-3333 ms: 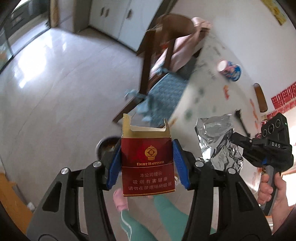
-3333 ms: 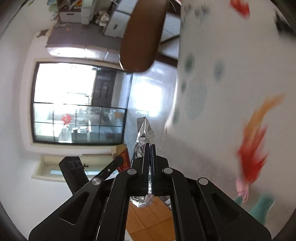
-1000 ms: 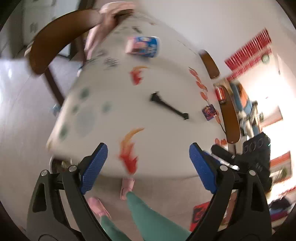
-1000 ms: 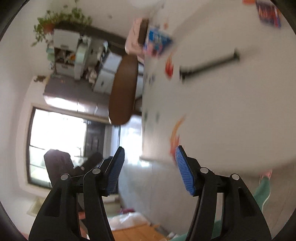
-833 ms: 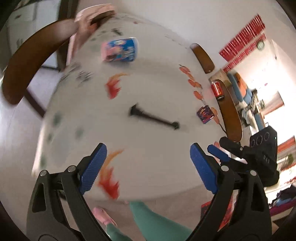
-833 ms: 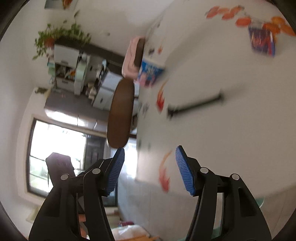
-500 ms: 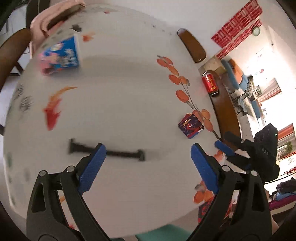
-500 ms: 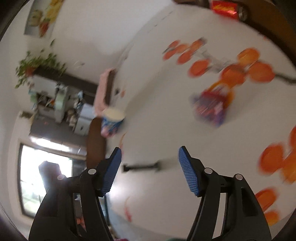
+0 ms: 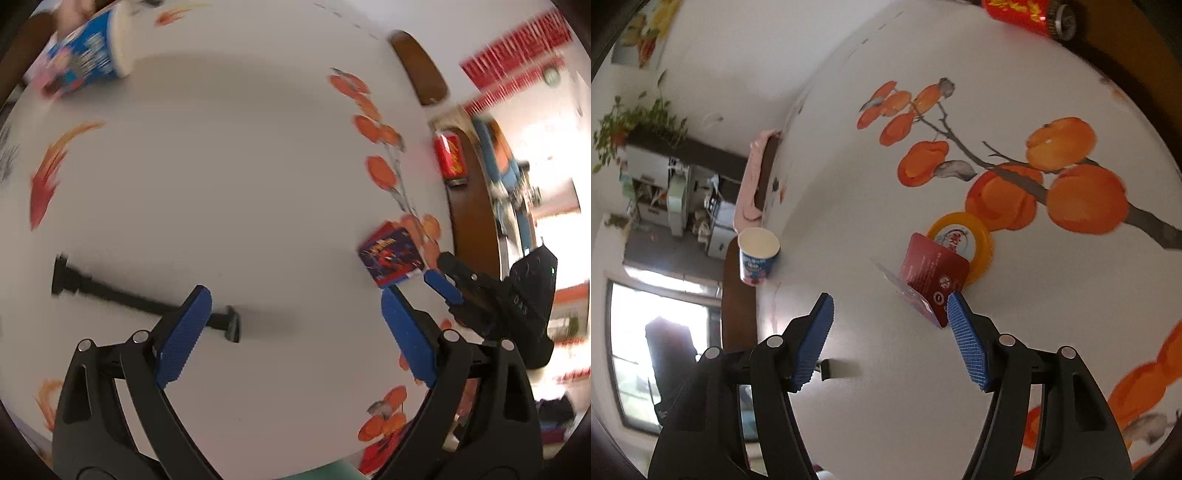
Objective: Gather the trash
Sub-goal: 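Grasp the black stick with the left tool while the right tool grasps the red card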
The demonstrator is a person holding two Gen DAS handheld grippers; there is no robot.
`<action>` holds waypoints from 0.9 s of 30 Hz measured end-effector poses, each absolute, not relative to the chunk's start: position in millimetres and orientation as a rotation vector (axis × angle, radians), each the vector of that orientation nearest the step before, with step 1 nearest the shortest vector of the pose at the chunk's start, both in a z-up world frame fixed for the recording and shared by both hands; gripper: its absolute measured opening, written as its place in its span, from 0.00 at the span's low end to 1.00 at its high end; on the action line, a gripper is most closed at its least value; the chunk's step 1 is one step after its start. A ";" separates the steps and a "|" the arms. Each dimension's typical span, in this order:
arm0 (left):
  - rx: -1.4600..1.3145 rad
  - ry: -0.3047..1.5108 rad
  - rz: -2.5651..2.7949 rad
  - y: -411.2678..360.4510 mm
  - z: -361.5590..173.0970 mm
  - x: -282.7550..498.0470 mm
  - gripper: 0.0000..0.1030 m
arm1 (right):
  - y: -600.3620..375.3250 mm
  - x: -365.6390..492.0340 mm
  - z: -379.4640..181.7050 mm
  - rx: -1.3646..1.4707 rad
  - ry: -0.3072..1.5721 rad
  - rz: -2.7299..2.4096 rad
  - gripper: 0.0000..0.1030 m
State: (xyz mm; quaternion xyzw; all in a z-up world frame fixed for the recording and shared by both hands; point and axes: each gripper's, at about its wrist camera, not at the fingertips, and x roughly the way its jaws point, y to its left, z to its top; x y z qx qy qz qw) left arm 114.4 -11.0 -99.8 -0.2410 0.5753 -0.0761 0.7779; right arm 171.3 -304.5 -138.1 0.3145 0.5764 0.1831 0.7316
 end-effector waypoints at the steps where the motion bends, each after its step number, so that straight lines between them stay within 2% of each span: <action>1: -0.534 1.243 -0.124 -7.3 -102.1 113.2 0.88 | -302.4 176.3 -142.7 0.676 1.286 0.421 0.63; 11: -0.781 1.171 0.366 23.3 -125.5 76.0 0.88 | -279.7 234.7 -170.4 0.471 1.466 0.762 0.63; 15: -0.840 1.166 0.494 21.4 -135.1 72.7 0.88 | -265.3 250.1 -176.9 0.424 1.518 0.874 0.60; 17: -0.818 1.169 0.546 19.2 -138.1 76.7 0.88 | -255.2 257.0 -181.1 0.386 1.545 0.925 0.54; 19: -0.825 1.192 0.580 15.6 -145.4 82.5 0.88 | -250.4 261.0 -182.8 0.380 1.560 0.948 0.52; 20: -0.821 1.201 0.587 13.9 -147.8 86.0 0.87 | -248.3 262.3 -182.9 0.380 1.562 0.964 0.45; 25: -0.731 1.260 0.619 4.2 -157.8 105.9 0.63 | -234.9 266.5 -187.3 0.333 1.608 1.056 0.22; 27: -0.675 1.268 0.646 -1.5 -157.9 110.4 0.60 | -231.8 268.0 -189.0 0.335 1.626 1.082 0.11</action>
